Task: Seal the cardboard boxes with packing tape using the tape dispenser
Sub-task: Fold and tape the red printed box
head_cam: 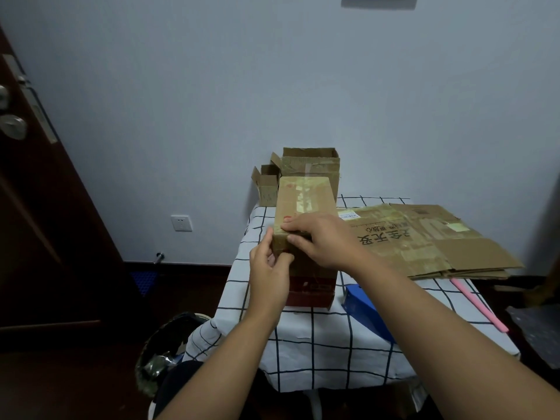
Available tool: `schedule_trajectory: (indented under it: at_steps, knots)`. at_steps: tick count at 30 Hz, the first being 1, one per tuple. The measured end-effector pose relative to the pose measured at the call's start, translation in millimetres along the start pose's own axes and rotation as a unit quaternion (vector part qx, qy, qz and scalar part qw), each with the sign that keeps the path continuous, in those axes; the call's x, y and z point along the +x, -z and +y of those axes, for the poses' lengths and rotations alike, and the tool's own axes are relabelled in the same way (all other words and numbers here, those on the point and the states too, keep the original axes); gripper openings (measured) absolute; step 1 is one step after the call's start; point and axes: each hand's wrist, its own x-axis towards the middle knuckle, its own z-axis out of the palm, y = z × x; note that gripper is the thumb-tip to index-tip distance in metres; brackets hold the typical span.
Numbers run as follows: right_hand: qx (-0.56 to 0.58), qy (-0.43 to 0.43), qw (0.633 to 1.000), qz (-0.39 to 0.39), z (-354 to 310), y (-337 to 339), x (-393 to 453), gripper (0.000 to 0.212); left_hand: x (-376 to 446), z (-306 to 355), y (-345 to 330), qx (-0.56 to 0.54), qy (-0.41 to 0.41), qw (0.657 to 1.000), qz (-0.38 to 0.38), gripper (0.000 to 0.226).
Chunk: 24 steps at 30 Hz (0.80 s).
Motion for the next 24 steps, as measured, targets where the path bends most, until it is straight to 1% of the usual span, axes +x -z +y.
schedule_trajectory:
  at_steps: [3,6,9,11,12,13,14,15,17,19,20,22,24]
  knots:
    - [-0.007,-0.007,1.0,-0.001,-0.7,1.7,-0.9,0.035,-5.7,-4.3,-4.7,0.015,-0.015,1.0,0.011,0.063]
    - [-0.009,-0.017,1.0,0.0,0.2,1.2,-2.1,0.036,-4.8,-6.0,-4.4,0.049,-0.029,0.998,0.029,0.056]
    - [-0.012,-0.024,1.0,-0.002,-0.2,2.0,-1.8,0.038,1.7,-3.8,0.1,0.085,-0.038,0.995,0.025,0.05]
    - [-0.009,-0.01,1.0,-0.003,-1.4,3.5,-1.6,0.041,7.2,-0.5,4.4,0.129,-0.041,0.99,0.032,0.048]
    - [-0.013,0.0,1.0,0.001,-1.2,4.5,-2.5,0.045,10.2,1.1,7.2,0.165,-0.051,0.984,0.038,0.053]
    - [-0.024,0.008,1.0,0.01,0.6,5.2,-4.6,0.05,13.3,2.6,10.9,0.209,-0.076,0.974,0.038,0.061]
    - [-0.038,0.01,0.999,0.024,3.5,5.9,-7.9,0.053,16.6,4.6,15.1,0.255,-0.12,0.959,0.031,0.065]
    - [-0.05,0.003,0.998,0.04,7.3,6.7,-11.7,0.054,20.6,6.8,19.0,0.299,-0.173,0.938,0.02,0.063]
    - [-0.055,-0.018,0.996,0.064,13.0,7.8,-21.8,0.049,30.3,12.4,25.8,0.368,-0.261,0.892,-0.015,0.052]
    - [-0.062,-0.01,0.994,0.094,14.9,6.7,-30.9,0.036,40.3,16.3,27.7,0.405,-0.308,0.859,-0.056,0.04]
    - [-0.074,0.004,0.992,0.107,14.6,4.4,-33.8,0.03,43.9,17.1,27.3,0.408,-0.319,0.852,-0.069,0.034]
    - [-0.083,0.021,0.988,0.127,14.1,-0.6,-36.1,0.022,48.0,18.0,25.1,0.405,-0.324,0.852,-0.076,0.027]
    - [-0.081,0.013,0.99,0.114,14.8,0.3,-34.5,0.021,49.0,18.5,24.0,0.408,-0.323,0.85,-0.076,0.026]
